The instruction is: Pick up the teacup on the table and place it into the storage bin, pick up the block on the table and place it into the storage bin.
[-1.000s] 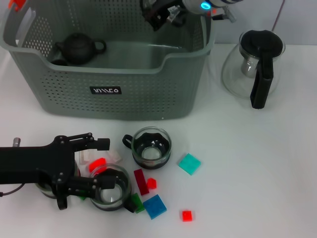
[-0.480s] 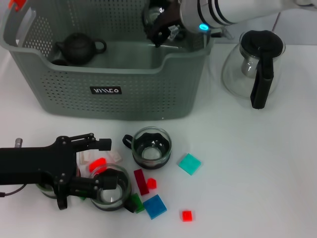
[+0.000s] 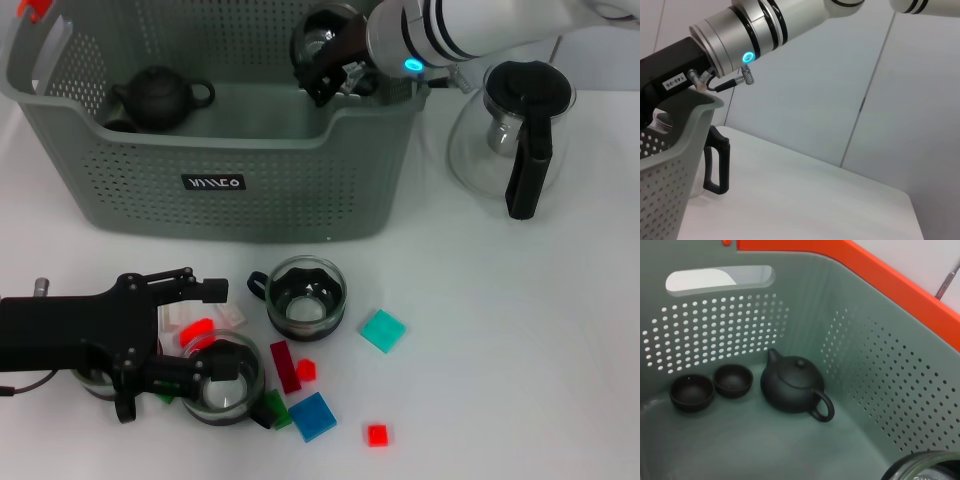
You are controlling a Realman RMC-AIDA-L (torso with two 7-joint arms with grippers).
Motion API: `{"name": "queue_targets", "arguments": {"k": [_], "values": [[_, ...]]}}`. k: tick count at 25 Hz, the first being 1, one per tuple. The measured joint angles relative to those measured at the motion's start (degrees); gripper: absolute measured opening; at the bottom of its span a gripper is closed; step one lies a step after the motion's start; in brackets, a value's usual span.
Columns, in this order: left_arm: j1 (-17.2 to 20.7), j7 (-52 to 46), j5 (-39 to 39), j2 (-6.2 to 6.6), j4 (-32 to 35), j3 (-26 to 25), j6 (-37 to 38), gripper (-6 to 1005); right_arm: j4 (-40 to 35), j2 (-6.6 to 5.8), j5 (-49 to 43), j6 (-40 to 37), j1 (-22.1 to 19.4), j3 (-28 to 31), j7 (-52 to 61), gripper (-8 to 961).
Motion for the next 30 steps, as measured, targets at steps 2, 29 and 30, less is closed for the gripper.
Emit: {"name": "queue_targets", "arguments": {"k": [2, 29, 30], "values": [[0.0, 0.0, 0.0, 0.00, 0.0, 0.0, 0.0, 950, 0.2, -0.04, 0.0, 0.0, 0.0, 0.0, 0.0, 61], [0.2, 0.1, 0.0, -0.09, 0.5, -0.3, -0.1, 950, -1.7, -0.58, -1.2, -4.7, -0.4, -0.6, 1.2, 69], [0.2, 0.1, 0.0, -0.09, 0.6, -0.4, -0.1, 949, -1.7, -0.58, -1.6, -4.9, -0.3, -0.7, 1.6, 69]]}}
